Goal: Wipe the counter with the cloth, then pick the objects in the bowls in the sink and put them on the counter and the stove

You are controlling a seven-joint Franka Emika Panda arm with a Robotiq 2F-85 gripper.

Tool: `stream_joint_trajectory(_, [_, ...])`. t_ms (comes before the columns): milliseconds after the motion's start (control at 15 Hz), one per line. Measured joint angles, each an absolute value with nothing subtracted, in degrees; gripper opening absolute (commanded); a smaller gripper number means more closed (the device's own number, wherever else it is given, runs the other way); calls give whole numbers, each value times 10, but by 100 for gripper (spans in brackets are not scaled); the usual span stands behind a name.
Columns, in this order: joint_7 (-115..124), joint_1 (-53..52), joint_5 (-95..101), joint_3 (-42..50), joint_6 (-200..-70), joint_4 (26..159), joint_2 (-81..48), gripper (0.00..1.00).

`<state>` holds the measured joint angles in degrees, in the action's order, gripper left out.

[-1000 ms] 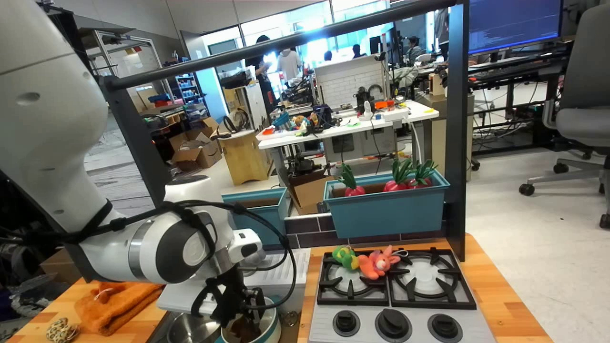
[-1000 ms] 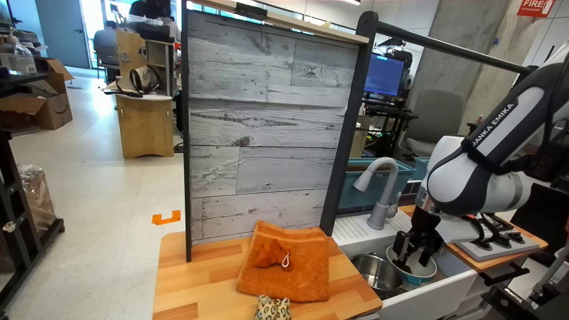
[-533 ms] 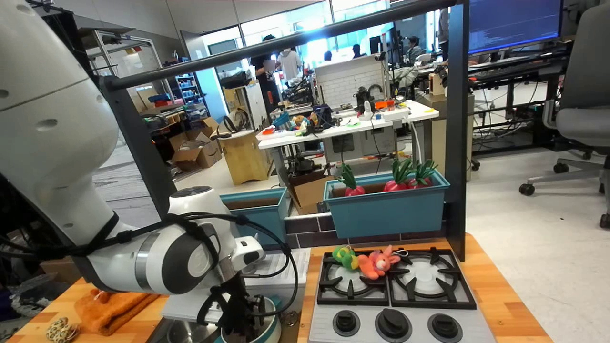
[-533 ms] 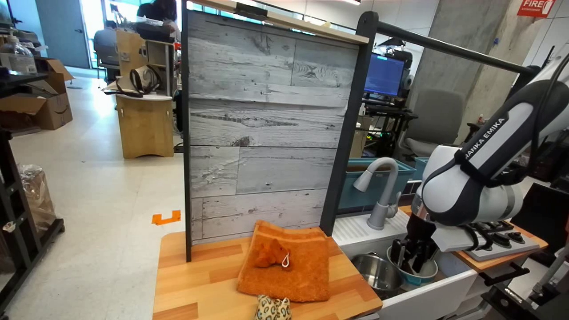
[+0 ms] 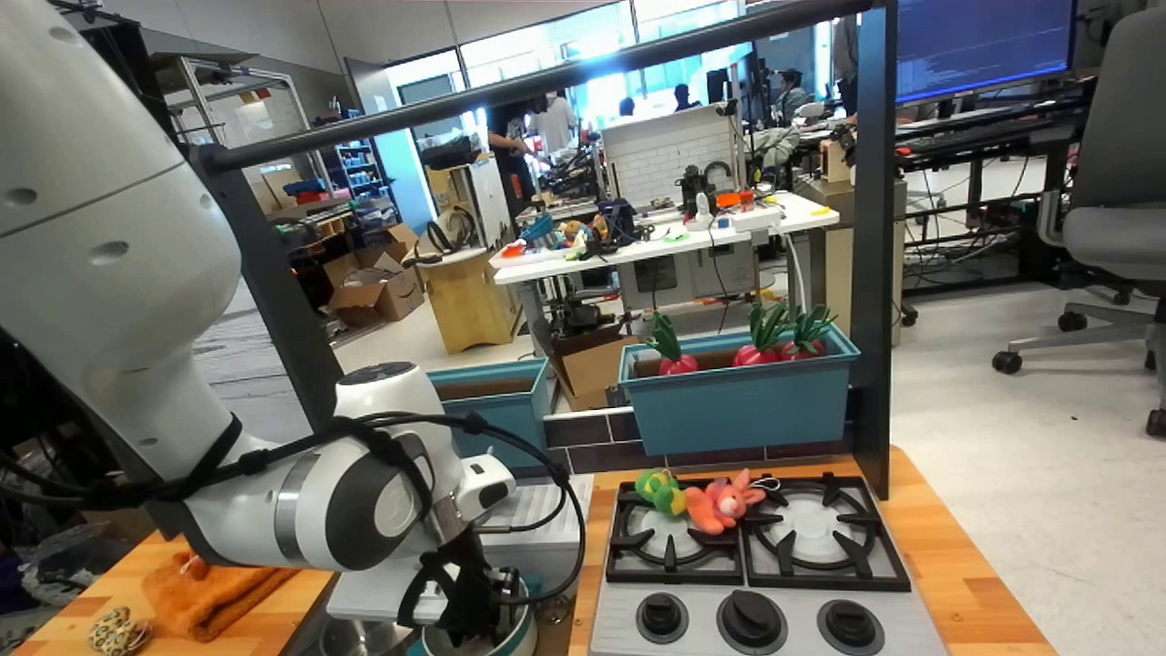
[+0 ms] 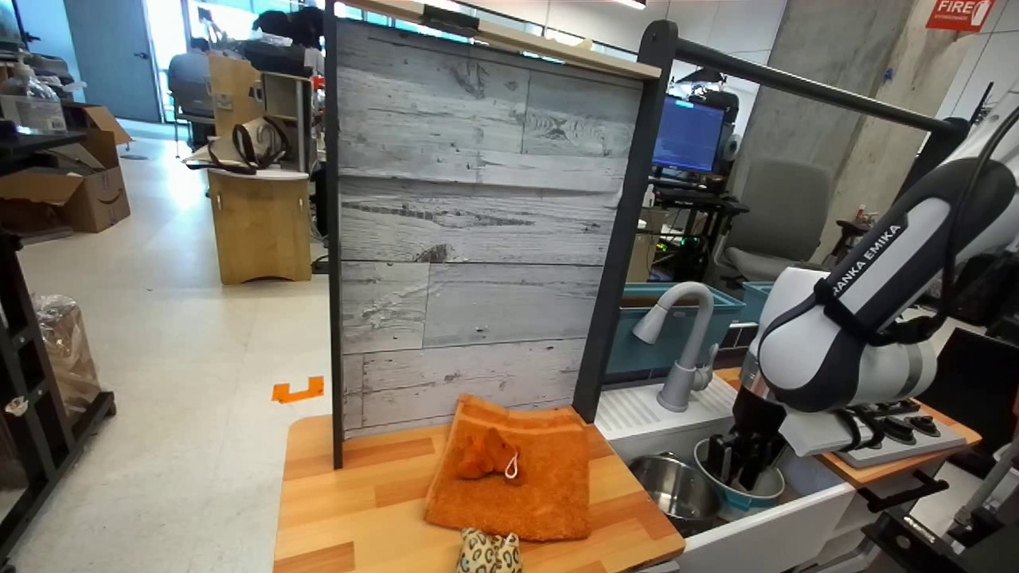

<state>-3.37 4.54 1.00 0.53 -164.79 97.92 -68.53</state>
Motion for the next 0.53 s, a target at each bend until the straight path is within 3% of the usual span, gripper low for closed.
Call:
stream_joint_trajectory(200, [-46, 46, 10, 5, -1665, 980, -689, 1])
stream_joint_trajectory(533, [-77, 47, 17, -30, -1718, 1021, -652, 0])
